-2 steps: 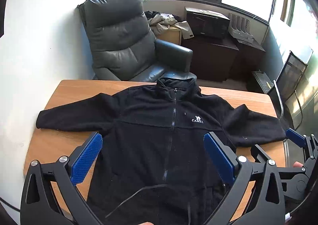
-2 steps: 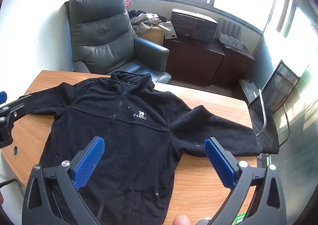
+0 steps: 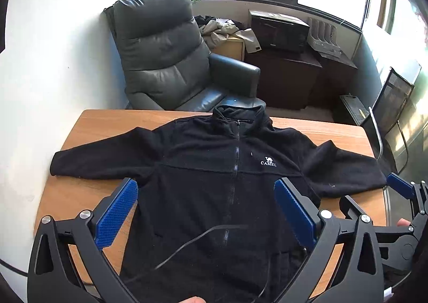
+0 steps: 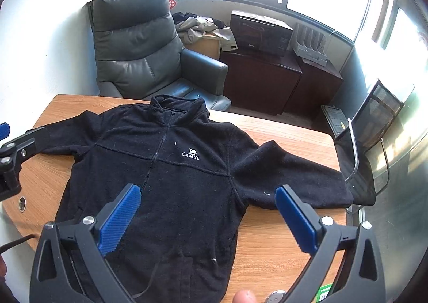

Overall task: Fold clothes
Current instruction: 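Move both tools over the black fleece jacket body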

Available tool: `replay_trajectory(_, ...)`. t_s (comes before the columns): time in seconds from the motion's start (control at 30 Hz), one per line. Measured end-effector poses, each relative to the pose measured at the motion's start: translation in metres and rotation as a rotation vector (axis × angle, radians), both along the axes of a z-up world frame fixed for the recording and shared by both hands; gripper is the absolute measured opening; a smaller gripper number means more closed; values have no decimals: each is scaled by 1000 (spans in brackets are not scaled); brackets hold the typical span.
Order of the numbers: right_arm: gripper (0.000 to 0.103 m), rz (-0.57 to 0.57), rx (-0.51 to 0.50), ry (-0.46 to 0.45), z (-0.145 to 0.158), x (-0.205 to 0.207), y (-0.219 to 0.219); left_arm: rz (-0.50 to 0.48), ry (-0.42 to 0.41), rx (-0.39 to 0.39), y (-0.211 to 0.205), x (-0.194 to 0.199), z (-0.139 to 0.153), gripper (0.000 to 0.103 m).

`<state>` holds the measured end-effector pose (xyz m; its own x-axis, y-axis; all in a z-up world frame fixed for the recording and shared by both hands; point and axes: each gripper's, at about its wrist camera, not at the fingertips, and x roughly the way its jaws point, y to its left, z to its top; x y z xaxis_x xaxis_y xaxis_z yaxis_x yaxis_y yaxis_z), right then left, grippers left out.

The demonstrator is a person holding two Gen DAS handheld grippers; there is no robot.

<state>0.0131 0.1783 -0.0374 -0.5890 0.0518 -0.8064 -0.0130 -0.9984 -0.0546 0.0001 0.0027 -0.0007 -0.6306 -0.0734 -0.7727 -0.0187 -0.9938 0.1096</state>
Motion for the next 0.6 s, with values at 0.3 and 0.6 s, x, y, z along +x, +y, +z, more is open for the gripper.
replay_trajectory(0.3,103,-96,42,-22,15,-6,-16,-60,-32,28,-28,-14,-1,103)
replay_trajectory(0.6,103,-143,-84,7,0,-8,68,-136,-96,80,3,-50,-38,103)
